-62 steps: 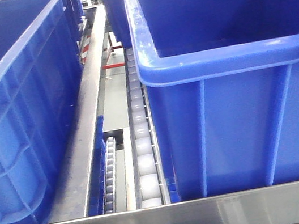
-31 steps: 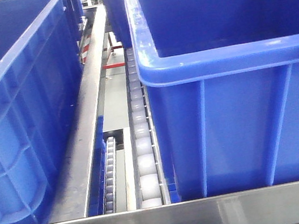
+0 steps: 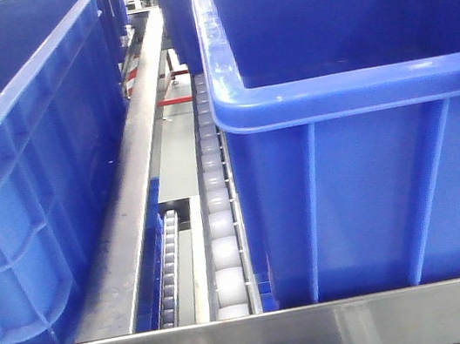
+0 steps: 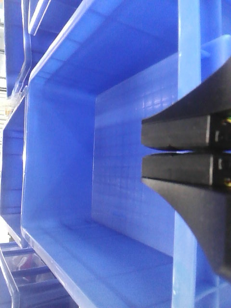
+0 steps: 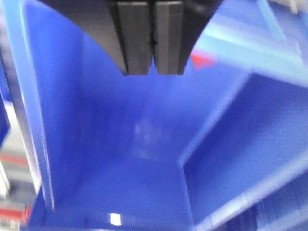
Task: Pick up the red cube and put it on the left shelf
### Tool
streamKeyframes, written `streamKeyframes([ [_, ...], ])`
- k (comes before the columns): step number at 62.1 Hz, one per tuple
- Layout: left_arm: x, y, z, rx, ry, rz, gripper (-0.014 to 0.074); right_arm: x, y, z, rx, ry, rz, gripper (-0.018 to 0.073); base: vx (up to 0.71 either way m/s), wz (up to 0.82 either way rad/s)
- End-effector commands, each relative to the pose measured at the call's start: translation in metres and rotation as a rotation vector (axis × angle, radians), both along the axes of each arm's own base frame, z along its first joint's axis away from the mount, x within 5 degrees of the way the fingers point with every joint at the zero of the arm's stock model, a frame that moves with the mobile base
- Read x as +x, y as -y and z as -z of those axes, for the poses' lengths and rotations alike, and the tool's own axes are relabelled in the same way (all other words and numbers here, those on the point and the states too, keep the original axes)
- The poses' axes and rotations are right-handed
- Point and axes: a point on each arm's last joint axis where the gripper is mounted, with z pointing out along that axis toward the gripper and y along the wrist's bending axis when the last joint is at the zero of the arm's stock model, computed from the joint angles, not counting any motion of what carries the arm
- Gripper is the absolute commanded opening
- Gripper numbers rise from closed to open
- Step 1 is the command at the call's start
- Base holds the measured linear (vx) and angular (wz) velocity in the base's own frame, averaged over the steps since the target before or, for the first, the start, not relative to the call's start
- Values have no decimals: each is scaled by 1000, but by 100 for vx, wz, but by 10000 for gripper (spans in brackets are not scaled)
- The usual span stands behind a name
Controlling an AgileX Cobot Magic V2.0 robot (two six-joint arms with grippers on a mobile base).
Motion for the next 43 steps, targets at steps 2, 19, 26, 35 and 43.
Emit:
streamKeyframes([
  [2,0,-2,0,-8,73,-15,102,2,-4,-13,88,141,-28,52,0,0],
  [19,0,-2,0,-8,73,-15,102,14,2,20,85,183,179,52,0,0],
  [26,0,-2,0,-8,73,-15,102,18,6,39,78,207,269,52,0,0],
  [35,0,-2,0,-8,73,-15,102,15,9,59,105,231,314,52,0,0],
  [43,0,-2,0,-8,73,-15,102,11,10,62,106,229,326,52,0,0],
])
